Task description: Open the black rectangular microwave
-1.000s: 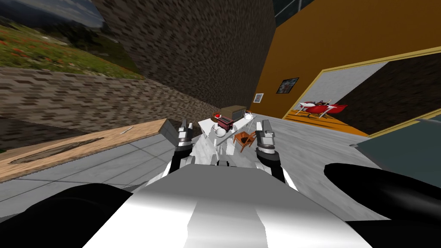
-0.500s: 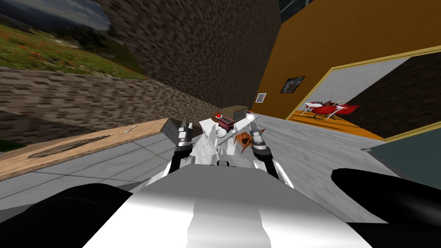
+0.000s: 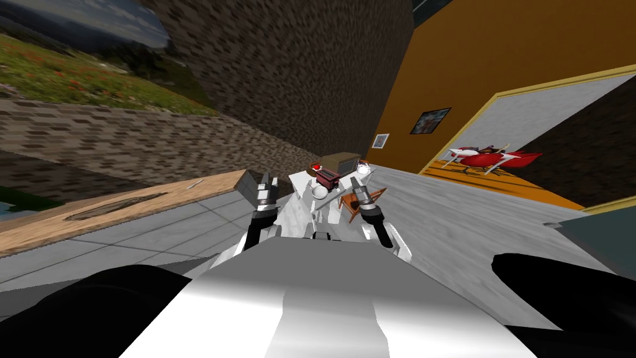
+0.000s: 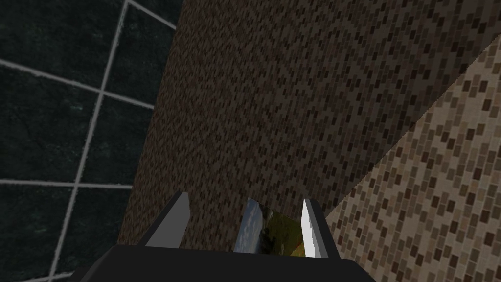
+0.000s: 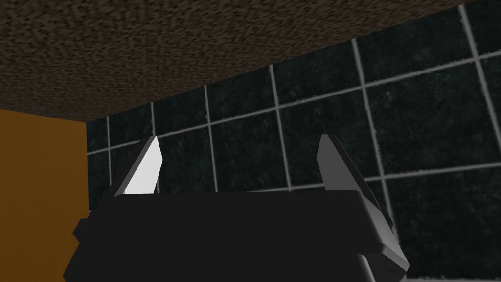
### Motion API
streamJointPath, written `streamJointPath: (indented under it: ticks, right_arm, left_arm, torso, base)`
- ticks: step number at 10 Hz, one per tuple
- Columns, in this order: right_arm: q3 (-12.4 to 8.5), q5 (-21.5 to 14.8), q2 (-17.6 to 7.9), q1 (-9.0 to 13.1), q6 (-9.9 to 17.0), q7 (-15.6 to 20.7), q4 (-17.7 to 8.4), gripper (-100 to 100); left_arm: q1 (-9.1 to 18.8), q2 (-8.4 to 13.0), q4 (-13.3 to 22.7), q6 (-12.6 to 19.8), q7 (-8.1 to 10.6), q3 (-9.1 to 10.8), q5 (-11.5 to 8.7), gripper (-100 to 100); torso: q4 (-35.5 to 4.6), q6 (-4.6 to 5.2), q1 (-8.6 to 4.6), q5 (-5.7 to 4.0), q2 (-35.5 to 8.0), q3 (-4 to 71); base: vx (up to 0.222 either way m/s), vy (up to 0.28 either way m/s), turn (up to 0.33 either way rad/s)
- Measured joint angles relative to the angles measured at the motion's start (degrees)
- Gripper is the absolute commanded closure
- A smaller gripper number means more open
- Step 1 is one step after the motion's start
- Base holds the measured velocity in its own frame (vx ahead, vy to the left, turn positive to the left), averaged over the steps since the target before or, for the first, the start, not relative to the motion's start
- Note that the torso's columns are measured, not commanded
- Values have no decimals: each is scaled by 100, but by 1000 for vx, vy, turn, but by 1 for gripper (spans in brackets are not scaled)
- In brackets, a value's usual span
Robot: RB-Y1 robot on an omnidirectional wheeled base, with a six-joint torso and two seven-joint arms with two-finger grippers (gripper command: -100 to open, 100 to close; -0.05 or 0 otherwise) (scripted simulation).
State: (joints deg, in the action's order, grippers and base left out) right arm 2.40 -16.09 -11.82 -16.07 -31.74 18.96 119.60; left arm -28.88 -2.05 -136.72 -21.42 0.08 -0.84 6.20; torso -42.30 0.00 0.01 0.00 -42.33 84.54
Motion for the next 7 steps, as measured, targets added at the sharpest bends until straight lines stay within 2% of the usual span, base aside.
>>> streamJointPath:
  ticks: [2,4,7]
  right_arm:
    - [-44,-214,-98,341,39,254,-409,-100]
    - [-28,-372,-128,560,101,442,-668,-100]
    - [-28,-651,-211,1018,279,742,-1117,-100]
  left_arm:
    - [0,0,0,0,0,0,0,0]
    - [0,0,0,0,0,0,0,0]
    - [0,0,0,0,0,0,0,0]
  torso:
    - [3,1,-3,-1,9,6]
    - [1,0,0,0,3,2]
    - [1,0,-1,0,3,2]
  base:
    - [27,-21,66]
    - [22,-22,92]
    - [21,-22,74]
